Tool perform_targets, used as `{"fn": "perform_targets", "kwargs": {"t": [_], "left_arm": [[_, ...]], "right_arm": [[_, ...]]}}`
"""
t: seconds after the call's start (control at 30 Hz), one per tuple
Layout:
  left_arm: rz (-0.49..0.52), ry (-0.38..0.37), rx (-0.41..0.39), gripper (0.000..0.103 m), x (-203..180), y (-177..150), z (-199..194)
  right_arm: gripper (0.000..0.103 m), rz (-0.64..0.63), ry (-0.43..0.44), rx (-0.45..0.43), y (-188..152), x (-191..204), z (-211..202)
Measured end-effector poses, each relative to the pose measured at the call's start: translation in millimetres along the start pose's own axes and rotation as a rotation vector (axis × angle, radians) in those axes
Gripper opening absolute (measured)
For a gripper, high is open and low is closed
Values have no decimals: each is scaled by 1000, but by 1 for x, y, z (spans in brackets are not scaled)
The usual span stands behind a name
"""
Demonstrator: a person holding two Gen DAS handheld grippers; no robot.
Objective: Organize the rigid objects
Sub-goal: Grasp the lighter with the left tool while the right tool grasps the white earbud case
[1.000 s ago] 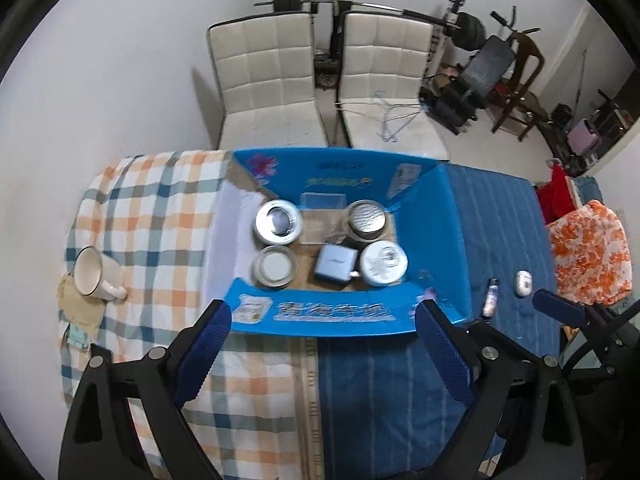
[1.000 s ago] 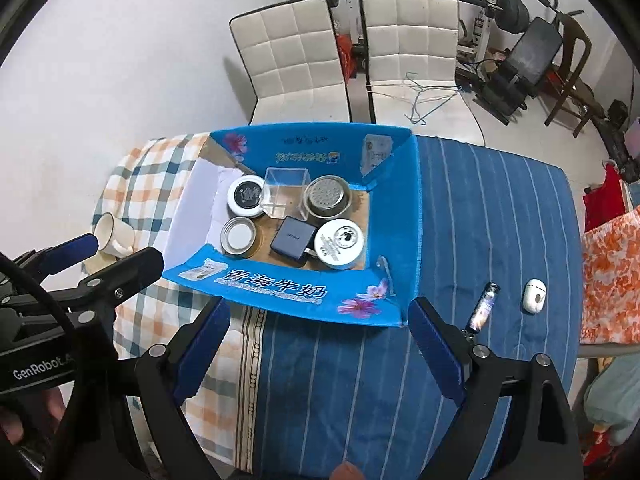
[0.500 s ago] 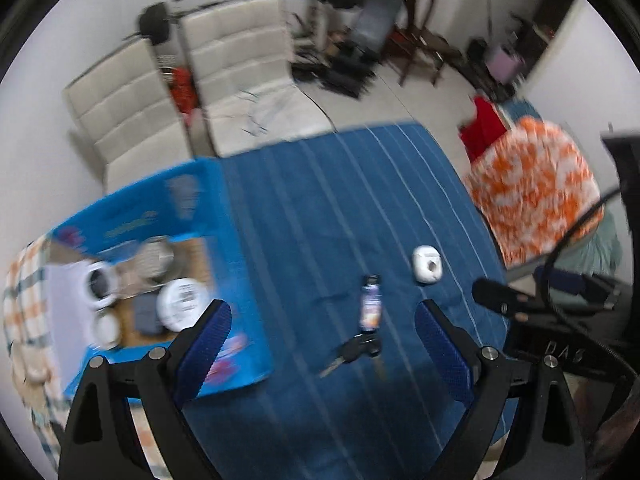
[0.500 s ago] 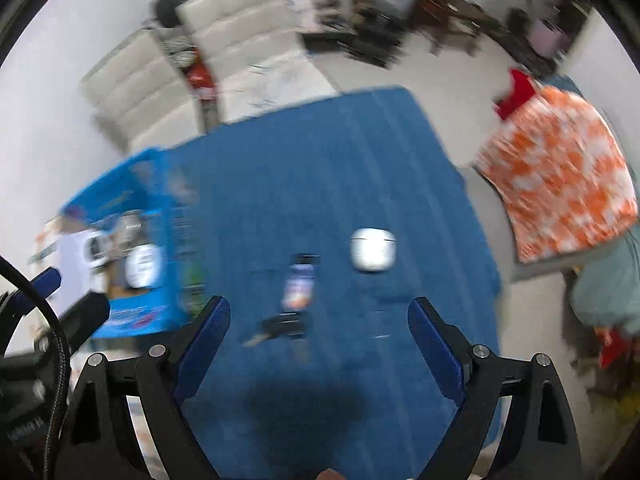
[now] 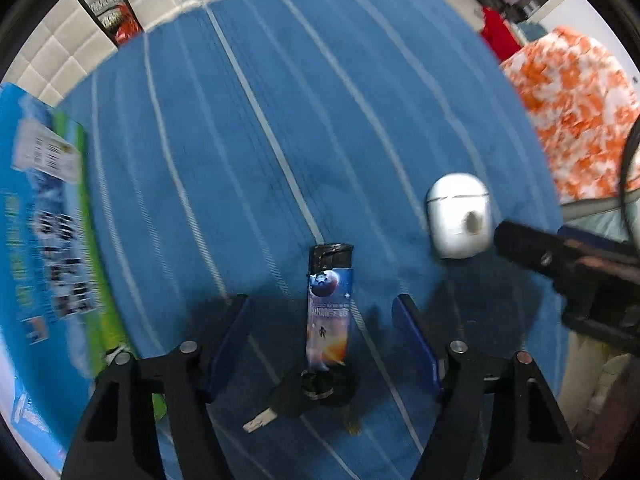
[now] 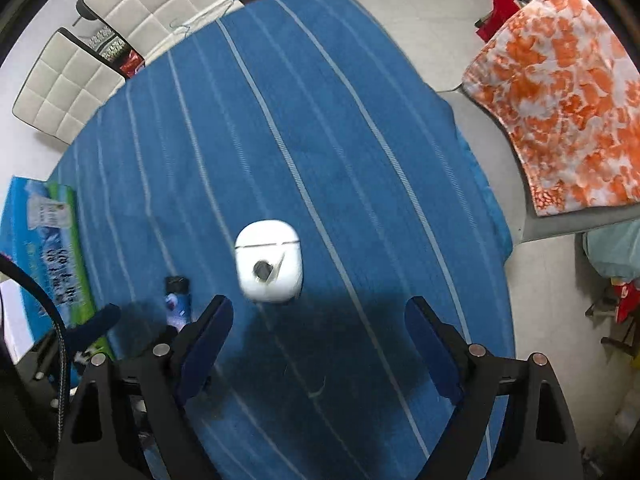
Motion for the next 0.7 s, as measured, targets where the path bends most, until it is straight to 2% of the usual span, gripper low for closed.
{"fn": "perform_targets", "kwargs": {"t": [0.07, 0.13, 0.2, 0.23, 0.3, 0.33, 0.47, 0.5, 0.7], "left_arm": [[-4, 7, 31, 63, 1, -4, 15], [24, 33, -16, 60, -1, -2, 12], [54, 66, -21, 53, -4, -3, 11], [56, 72, -30, 46, -4, -3, 9], [52, 73, -37, 26, -5, -3, 6], [43, 73, -35, 23, -4, -3, 4], [21, 76, -29, 22, 4, -8, -1], [16, 81, -29, 23, 5, -9, -3], [-5, 68, -39, 22, 12, -17, -21]], "right_arm": [[84, -11, 4, 15, 5, 4, 12], [81, -19, 7, 33, 7, 8, 24], [76, -25, 14, 51, 8, 14, 35], [75, -25, 24, 55, 9, 17, 39], [75, -36, 14, 56, 10, 23, 45], [70, -47, 5, 61, 9, 28, 48], [57, -93, -55, 56, 7, 34, 52], [49, -107, -72, 53, 7, 35, 52], [48, -113, -76, 43, 1, 32, 41]]}}
Point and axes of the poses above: each gripper's, at about its wrist camera, not at the fingertips, and z roughly the way its jaws point, x to its left, y to its top, the point moved 7 cm from there along z, roughly the way its jaws point, and after that the axes turned 9 degrees about -x, right-handed, at the moved point
